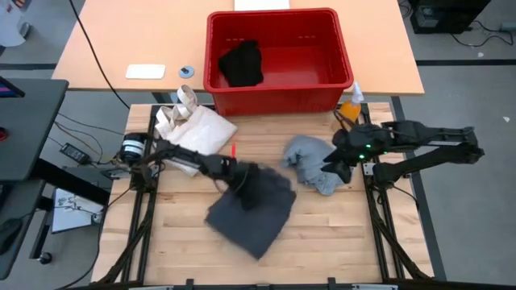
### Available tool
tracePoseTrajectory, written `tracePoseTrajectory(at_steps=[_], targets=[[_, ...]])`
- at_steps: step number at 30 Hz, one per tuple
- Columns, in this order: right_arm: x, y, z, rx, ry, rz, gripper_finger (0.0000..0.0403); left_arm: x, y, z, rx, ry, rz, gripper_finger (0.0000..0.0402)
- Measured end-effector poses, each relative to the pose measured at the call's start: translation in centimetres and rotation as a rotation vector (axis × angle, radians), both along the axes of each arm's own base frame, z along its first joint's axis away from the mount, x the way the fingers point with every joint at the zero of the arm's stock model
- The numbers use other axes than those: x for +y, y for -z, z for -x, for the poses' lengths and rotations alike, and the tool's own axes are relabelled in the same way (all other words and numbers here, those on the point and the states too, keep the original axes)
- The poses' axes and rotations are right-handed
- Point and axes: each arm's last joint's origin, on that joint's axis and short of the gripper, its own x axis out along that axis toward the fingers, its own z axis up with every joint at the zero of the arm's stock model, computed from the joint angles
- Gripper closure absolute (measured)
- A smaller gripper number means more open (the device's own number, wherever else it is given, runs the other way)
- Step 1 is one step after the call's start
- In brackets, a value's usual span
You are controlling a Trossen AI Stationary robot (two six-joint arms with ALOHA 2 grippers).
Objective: Fold Laundry from Bin
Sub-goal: Fold the light gray t-shirt
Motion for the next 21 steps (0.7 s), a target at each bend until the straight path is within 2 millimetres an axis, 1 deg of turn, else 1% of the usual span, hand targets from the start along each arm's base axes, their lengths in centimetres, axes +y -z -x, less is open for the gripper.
tracePoseTrajectory(at_steps=[2,5,8,11,13,16,21], targets=[[0.3,-0.2,0.8,-0.009,-0.018,0.004,0.0197,-1.7,-0.7,1.1,0.060,-0.012,-0.033,0.0263],[0.6,-0.5,1.6,-0.024,-0.033,0.013,0.0197,-3.9,-1.9,3.3,0.172,-0.059,-0.117,0.0263],[0.9,-0.6,1.8,-0.031,-0.048,0.022,0.0197,-5.6,-2.9,5.8,0.306,-0.104,-0.162,0.0263],[1.3,-0.5,1.7,-0.033,-0.062,0.035,0.0197,-7.3,-4.0,7.9,0.381,-0.079,-0.186,0.0263],[1.5,-0.5,1.5,-0.036,-0.068,0.045,0.0197,-8.2,-4.9,9.0,0.401,-0.063,-0.174,0.0263],[1.8,-0.5,1.2,-0.043,-0.079,0.053,0.0197,-8.9,-6.5,10.4,0.406,-0.107,-0.140,0.0263],[2.3,-0.3,0.5,-0.042,-0.104,0.055,0.0197,-9.2,-10.9,11.2,0.222,-0.221,-0.112,0.0263]])
